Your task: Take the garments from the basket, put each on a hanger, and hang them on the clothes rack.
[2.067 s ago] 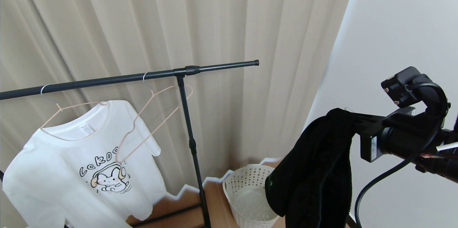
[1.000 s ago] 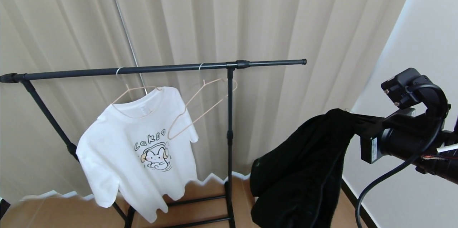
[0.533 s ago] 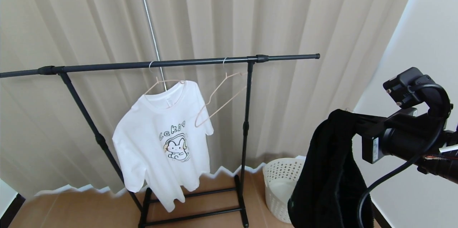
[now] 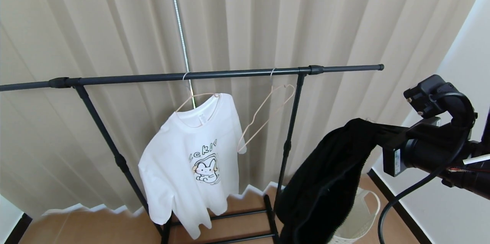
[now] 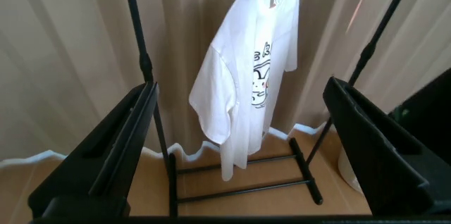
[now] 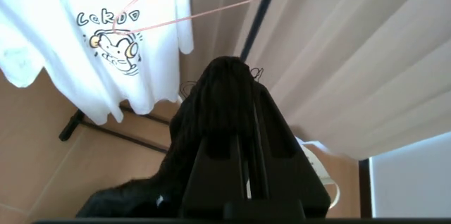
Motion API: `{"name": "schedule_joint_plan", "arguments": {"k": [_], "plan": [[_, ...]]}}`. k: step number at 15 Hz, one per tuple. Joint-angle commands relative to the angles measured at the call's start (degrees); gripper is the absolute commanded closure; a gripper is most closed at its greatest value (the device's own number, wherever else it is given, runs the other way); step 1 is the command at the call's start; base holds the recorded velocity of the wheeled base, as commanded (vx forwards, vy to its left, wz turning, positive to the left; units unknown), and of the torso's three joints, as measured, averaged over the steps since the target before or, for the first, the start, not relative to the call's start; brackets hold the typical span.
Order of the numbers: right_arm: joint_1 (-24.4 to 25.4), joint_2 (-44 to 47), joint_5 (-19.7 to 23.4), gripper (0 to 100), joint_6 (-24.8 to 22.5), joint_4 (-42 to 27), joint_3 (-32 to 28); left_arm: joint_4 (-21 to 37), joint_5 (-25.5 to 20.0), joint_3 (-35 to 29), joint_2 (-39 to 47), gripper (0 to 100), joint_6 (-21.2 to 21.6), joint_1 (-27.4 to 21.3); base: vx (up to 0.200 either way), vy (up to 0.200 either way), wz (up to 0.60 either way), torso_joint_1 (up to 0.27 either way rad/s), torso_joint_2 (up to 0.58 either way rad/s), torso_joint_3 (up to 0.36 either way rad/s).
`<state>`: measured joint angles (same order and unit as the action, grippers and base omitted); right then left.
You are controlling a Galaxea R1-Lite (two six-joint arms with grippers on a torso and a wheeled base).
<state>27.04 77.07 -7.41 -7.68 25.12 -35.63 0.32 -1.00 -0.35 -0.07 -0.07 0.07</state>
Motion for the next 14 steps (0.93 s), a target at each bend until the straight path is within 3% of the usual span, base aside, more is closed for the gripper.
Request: {"name": "schedule_joint_plan", "arguments": {"k": [1,5,7,8,9,11,12,14], "plan": [[0.03,0.1,-0.06,100,-0.05,0.01,0.04,0.03,0.03,0.0,0.07,0,-0.01,0.01,0.0,0.0,0.0,0.0,0.0,0.0],[0.47,0.27,-0.15,100,-1.99,0.01,-0.05,0.03,0.3,0.09,0.16,0,0.25,0.01,0.0,0.0,0.0,0.0,0.0,0.0],[2.67,1.68,-0.32,100,-3.92,-0.08,-2.34,0.83,2.05,-0.09,0.6,0,0.86,0.37,0.0,0.0,0.0,0.0,0.0,0.0],[3.81,4.58,-0.5,100,-4.01,-0.34,-6.11,2.32,1.97,-2.28,3.94,0,3.15,0.54,0.0,0.0,0.0,0.0,0.0,0.0],[3.9,8.54,-0.85,100,-3.83,-0.25,-11.3,2.76,1.61,-8.26,12.91,0,2.45,0.37,0.0,0.0,0.0,0.0,0.0,0.0],[3.9,11.96,-0.76,100,-2.78,0.1,-12.88,2.58,-0.58,-14.06,22.49,0,-0.63,-0.07,0.0,0.0,0.0,0.0,0.0,0.0],[3.9,14.6,-1.11,100,3.02,0.01,-13.23,2.93,-4.89,-20.74,34.26,0,-3.62,-0.42,0.0,0.0,0.0,0.0,0.0,0.0],[3.9,15.66,-4.37,100,4.25,-0.6,-16.05,2.93,-5.15,-25.66,45.25,0,-4.32,-2.45,0.0,0.0,0.0,0.0,0.0,0.0]]}}
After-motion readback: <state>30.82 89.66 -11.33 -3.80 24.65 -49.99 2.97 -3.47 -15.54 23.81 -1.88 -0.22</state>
